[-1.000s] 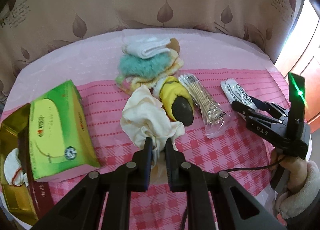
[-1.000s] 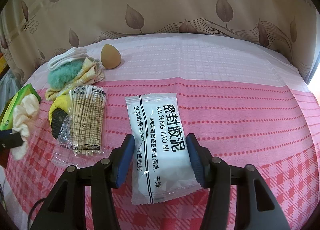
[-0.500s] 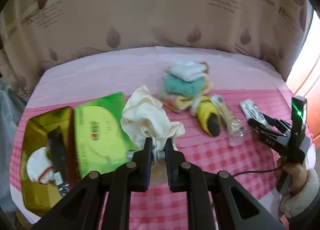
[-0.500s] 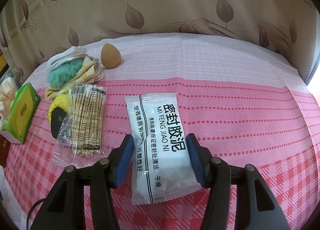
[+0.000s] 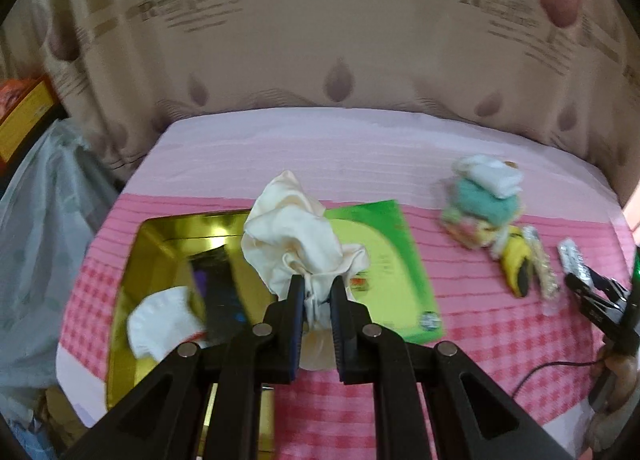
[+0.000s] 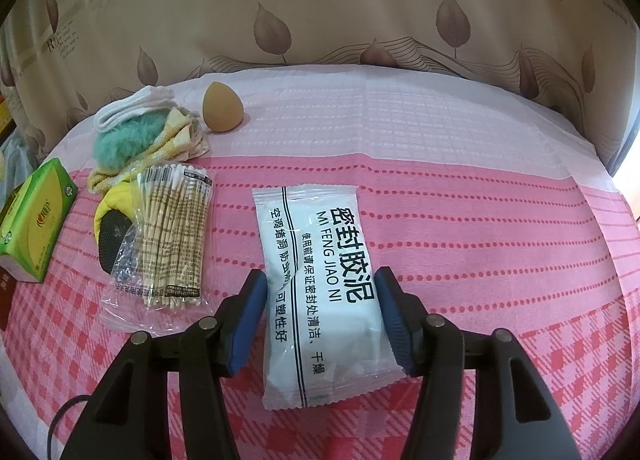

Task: Organize soft objects
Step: 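Carry the cream scrunchie with the left gripper into the gold tin and release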

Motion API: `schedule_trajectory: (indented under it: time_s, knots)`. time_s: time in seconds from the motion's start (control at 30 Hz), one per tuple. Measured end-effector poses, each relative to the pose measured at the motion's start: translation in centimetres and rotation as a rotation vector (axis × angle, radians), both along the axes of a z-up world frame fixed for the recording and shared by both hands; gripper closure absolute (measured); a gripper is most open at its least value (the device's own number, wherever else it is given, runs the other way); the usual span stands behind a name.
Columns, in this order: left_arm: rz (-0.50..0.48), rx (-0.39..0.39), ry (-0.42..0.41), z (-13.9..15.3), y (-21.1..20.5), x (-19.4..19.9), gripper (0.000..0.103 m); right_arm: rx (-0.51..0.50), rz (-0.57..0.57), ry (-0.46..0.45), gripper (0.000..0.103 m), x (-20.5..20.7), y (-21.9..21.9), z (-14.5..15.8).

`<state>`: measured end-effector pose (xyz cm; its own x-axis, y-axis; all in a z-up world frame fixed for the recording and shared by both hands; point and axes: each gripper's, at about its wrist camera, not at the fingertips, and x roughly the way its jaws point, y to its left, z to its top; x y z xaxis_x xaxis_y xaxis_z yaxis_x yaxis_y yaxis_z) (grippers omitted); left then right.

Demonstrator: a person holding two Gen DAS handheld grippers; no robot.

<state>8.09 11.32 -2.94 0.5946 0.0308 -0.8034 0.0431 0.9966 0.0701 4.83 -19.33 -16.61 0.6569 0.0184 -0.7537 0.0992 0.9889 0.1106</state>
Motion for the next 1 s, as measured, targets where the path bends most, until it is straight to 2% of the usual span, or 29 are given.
schedule_trajectory:
  time_s: [0.4,0.6,1.0]
  knots:
    - [0.133,0.066,0.022,-0.8,7.0,1.6,0.091,-0.005,-0.001,0.002,0.048,0.1,0.5,0.0]
    - [0.156,0.084,0.054,-2.0,9.2,3.3,0.091,-0.006,-0.002,0.002,0.049,0.2,0.6,0.0]
    - [0.163,0.113,0.133,-5.4,10.9,5.9,0.088,-0.007,-0.002,0.002,0.049,0.2,1.0,0.0]
